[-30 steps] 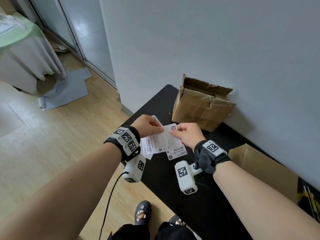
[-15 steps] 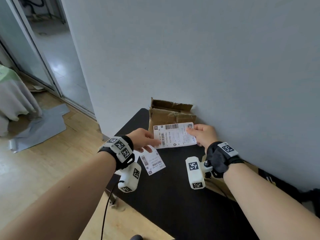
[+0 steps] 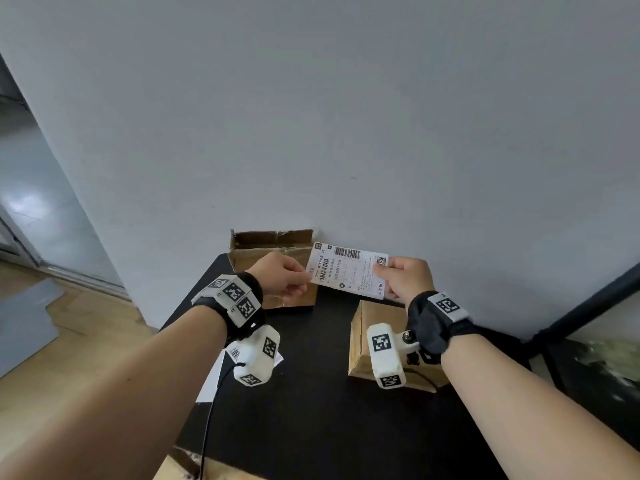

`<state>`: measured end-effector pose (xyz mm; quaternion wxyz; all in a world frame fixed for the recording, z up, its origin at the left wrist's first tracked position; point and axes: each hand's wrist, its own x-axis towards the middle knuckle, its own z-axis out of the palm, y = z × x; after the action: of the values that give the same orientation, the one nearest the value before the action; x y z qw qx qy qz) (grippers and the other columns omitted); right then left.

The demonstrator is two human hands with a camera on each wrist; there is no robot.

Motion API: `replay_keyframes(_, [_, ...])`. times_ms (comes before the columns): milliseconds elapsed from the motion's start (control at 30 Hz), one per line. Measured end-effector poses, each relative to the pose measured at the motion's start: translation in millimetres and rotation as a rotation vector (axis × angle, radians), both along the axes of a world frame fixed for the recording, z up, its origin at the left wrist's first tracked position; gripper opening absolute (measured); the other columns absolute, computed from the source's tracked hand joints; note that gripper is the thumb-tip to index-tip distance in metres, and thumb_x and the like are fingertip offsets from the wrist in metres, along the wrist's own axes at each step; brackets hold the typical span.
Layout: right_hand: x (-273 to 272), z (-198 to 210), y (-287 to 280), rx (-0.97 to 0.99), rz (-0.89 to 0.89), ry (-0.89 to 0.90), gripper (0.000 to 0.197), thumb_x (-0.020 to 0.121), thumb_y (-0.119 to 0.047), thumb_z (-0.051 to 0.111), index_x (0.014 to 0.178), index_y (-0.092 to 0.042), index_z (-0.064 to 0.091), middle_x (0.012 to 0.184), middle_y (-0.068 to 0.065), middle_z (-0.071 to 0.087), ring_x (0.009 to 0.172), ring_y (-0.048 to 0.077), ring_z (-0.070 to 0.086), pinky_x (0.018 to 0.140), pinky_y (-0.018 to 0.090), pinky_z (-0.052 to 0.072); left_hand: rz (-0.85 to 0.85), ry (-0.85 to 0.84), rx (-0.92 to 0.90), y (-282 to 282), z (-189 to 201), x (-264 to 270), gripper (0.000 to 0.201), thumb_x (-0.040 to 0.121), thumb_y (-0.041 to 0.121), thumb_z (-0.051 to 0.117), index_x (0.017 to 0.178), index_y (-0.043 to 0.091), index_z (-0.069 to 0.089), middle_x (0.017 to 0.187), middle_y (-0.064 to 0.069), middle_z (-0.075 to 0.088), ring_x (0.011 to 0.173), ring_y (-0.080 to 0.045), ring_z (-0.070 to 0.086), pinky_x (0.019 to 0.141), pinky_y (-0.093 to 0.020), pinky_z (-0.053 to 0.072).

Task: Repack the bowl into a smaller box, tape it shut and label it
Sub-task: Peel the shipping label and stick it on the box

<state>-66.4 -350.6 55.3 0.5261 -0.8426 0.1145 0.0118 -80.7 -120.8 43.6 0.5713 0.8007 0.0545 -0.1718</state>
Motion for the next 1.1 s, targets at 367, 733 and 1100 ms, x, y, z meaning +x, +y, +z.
replay_keyframes(367, [-9.4,19.1,-43.3,-0.155,-0.122,-0.122,0.026,0.073,-0.010,0.071,0.091,-0.028,0.065,0.088,-0.006,0.066,0.087,0.017,0.065,0.083,0.042,0.056,-0.134,-0.191,0.148,-65.9,24.4,25.3,0.017,0.090,0.024,0.062,0.076,0.016,0.059,0.072,0.002,0.058,0.064,-0.007,0.053,0.063,-0.019,0.049])
replay_keyframes(733, [-12.7,30.8,-53.1,-0.018,0.227,-0.072,0.009,0.082,-0.006,0.070,0.083,-0.014,0.073,0.077,0.004,0.071,0.064,0.012,0.065,0.058,0.018,0.050,-0.145,-0.271,0.111,-117.2,38.9,36.0,0.010,0.088,0.021,0.065,0.083,0.012,0.066,0.074,0.003,0.064,0.067,-0.002,0.059,0.066,-0.018,0.051])
replay_keyframes(1100, [5.0,35.3,-68.9,-0.109,0.225,-0.173,0.020,0.075,-0.012,0.075,0.067,-0.030,0.070,0.070,0.002,0.072,0.068,0.013,0.067,0.076,0.031,0.057,-0.145,-0.265,0.152,-136.8,49.3,42.6,0.013,0.090,0.010,0.061,0.100,0.002,0.066,0.077,0.002,0.063,0.068,-0.002,0.060,0.055,-0.009,0.050])
